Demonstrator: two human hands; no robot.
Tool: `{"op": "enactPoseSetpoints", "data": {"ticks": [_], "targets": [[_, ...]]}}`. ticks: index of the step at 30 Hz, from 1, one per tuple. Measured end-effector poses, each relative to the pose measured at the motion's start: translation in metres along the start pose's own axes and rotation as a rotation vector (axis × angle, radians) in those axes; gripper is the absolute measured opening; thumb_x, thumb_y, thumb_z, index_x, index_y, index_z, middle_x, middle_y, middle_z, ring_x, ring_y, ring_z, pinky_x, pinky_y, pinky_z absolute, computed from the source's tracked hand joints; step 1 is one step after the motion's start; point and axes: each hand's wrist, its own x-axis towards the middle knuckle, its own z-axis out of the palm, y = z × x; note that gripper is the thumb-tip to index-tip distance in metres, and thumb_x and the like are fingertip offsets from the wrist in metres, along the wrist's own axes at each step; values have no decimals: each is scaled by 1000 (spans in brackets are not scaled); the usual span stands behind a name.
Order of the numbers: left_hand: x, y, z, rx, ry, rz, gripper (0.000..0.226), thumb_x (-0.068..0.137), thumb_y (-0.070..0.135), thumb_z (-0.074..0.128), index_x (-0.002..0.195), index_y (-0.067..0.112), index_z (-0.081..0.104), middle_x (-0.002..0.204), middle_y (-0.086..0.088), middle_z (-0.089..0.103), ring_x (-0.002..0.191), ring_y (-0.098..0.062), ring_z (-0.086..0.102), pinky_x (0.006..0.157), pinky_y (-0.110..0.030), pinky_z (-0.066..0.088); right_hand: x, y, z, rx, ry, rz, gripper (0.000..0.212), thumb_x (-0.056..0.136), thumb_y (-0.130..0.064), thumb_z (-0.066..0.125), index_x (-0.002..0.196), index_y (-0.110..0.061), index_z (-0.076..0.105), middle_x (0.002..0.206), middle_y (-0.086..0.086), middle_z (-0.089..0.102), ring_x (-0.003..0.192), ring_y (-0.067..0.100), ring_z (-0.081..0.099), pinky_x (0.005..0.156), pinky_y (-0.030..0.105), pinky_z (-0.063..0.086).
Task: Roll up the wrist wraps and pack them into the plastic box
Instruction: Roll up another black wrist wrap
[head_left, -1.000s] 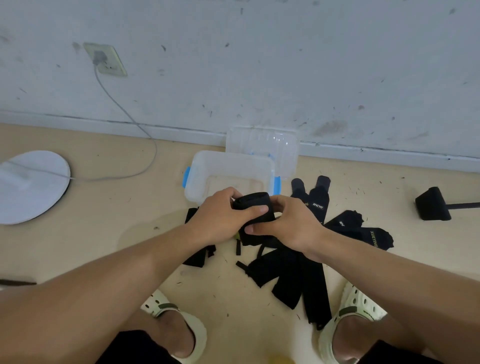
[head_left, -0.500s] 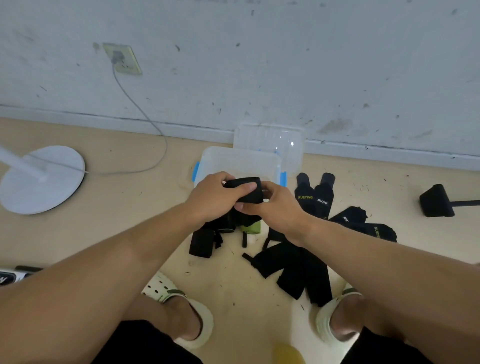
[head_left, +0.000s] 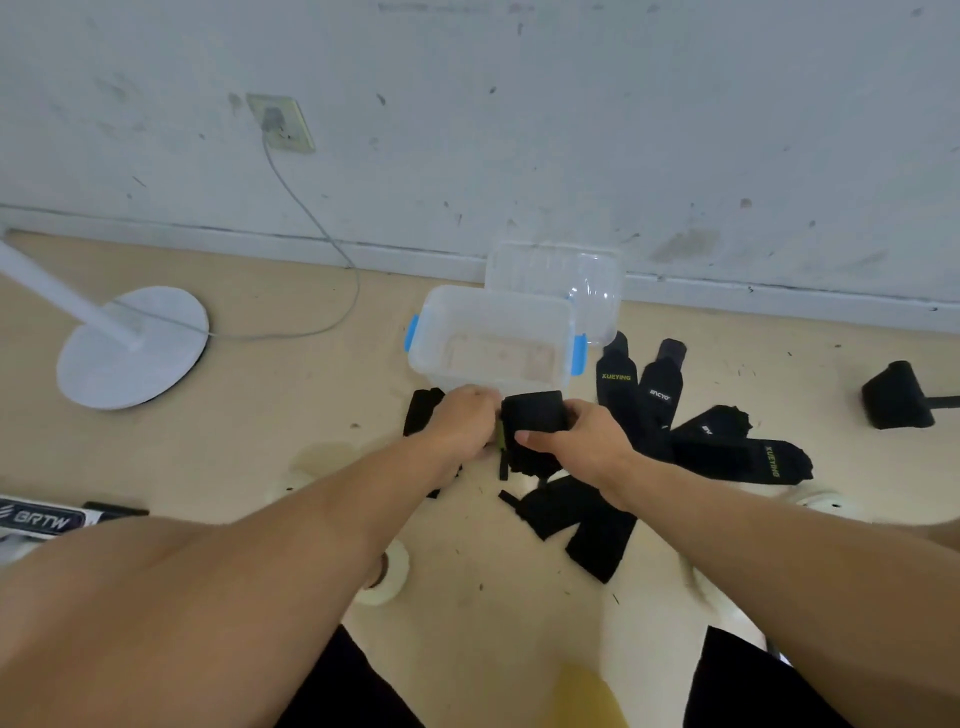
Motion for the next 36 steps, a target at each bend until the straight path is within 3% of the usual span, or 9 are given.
{"op": "enactPoseSetpoints", "data": {"ticks": [3, 7, 10, 13, 15, 17, 20, 27, 36], "targets": [[10, -15, -4, 53, 90, 42, 41, 108, 38, 40, 142, 18, 51, 123, -1, 62, 108, -21, 62, 98, -41, 54, 9, 10, 7, -92, -13, 33, 57, 81, -35, 86, 129, -18, 61, 105, -5, 70, 85, 5, 66, 58, 15, 46], [33, -43, -13, 189, 125, 57, 44, 107, 20, 46, 151, 18, 45, 132, -1, 56, 90, -9, 54, 74, -24, 45, 27, 18, 15, -180, -49, 116, 63, 83, -37, 85, 135, -16, 56, 107, -3, 66, 84, 8, 62, 59, 18, 47], [55, -75, -18, 333, 63, 5, 56, 102, 15, 51, 155, 18, 38, 143, -8, 55, 115, -25, 60, 94, -37, 53, 46, 29, 26, -272, -63, 186, 73, 82, -41, 85, 140, -13, 52, 111, 0, 63, 97, 17, 63, 77, 27, 54], [79, -111, -25, 532, 2, -27, 65, 91, 34, 51, 152, 17, 40, 148, -10, 49, 127, -32, 53, 105, -42, 49, 63, 50, 50, -313, -56, 261, 82, 80, -46, 85, 143, -9, 48, 116, 3, 63, 105, 22, 62, 88, 33, 55], [90, -131, -32, 665, -30, -57, 78, 85, 45, 48, 158, 21, 33, 162, -12, 33, 143, -35, 40, 116, -47, 40, 72, 65, 74, -245, -57, 325, 85, 81, -43, 85, 146, -6, 45, 118, 5, 61, 108, 23, 61, 90, 35, 54], [98, -149, -36, 730, -68, -109, 84, 96, 37, 57, 165, 21, 13, 172, -8, 9, 157, -32, 15, 126, -45, 25, 78, 79, 100, -133, -53, 395, 81, 83, -37, 85, 146, -5, 46, 130, 9, 62, 120, 28, 61, 96, 37, 52], [109, -166, -36, 777, -92, -109, 91, 100, 35, 62, 166, 18, 1, 174, -5, -1, 160, -27, 1, 128, -43, 18, 90, 96, 132, 1, -56, 461, 74, 85, -31, 85, 143, -5, 49, 137, 11, 61, 126, 30, 58, 98, 36, 50], [129, -178, -23, 846, -127, -186, 90, 102, 36, 61, 166, 18, 1, 173, -2, -14, 160, -29, 0, 128, -45, 21, 124, 107, 151, 131, -27, 505, 92, 84, -32, 86, 157, -8, 36, 152, 12, 51, 140, 33, 48, 112, 41, 42], [127, -177, -16, 986, -173, -167, 89, 100, 36, 60, 166, 18, 3, 173, -3, -17, 160, -30, 0, 126, -50, 22, 118, 112, 168, 124, 78, 502, 83, 84, -48, 81, 152, -15, 47, 147, 7, 58, 130, 30, 57, 99, 38, 50]]}}
